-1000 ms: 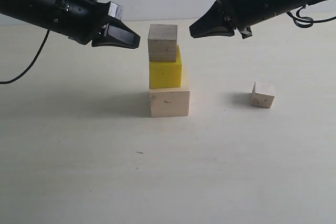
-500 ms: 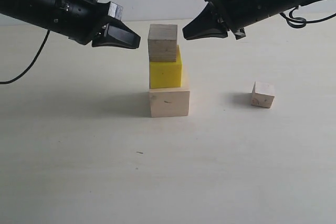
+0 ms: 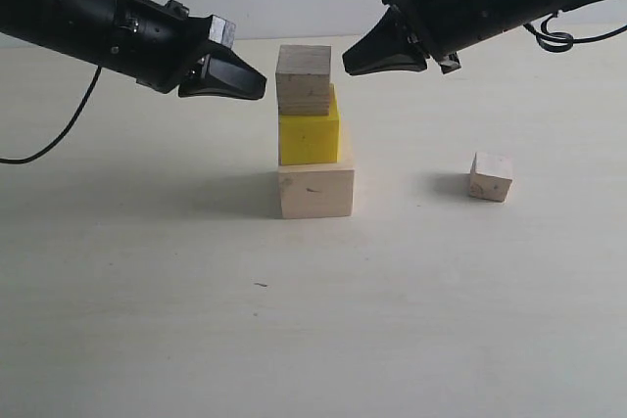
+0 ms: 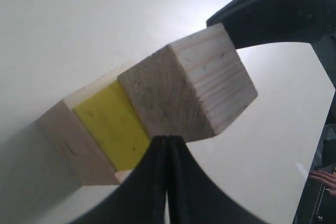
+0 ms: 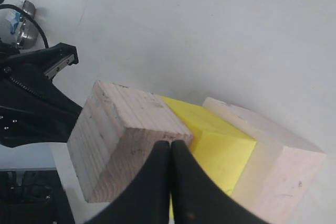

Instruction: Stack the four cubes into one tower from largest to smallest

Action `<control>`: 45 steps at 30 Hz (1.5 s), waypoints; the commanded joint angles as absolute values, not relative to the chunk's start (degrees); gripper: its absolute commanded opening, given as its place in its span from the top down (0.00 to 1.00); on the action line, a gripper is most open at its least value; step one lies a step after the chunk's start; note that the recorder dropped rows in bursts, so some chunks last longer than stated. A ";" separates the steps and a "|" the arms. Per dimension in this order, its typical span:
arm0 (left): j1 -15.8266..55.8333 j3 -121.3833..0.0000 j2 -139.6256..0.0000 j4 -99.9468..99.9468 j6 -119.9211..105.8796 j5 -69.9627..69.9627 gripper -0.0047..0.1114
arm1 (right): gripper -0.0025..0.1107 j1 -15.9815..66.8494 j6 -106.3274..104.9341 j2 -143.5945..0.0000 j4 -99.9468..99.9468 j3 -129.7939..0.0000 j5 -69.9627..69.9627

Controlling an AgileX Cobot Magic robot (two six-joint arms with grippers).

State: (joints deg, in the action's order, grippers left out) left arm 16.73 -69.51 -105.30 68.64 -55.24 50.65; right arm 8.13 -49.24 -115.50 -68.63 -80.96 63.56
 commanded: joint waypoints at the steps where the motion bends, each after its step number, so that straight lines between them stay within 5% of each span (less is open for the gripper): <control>1: 16.57 -69.38 -105.40 69.54 -56.02 50.72 0.96 | 0.98 8.04 -49.87 -116.10 -68.54 -80.93 63.39; 45: 16.57 -69.38 -102.26 67.39 -58.77 51.65 0.96 | 0.98 4.92 -43.85 -111.50 -58.64 -80.93 55.91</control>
State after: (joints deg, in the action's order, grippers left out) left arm 16.73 -69.51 -104.70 68.96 -59.31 53.17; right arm 6.30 -46.22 -114.03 -61.77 -80.96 58.78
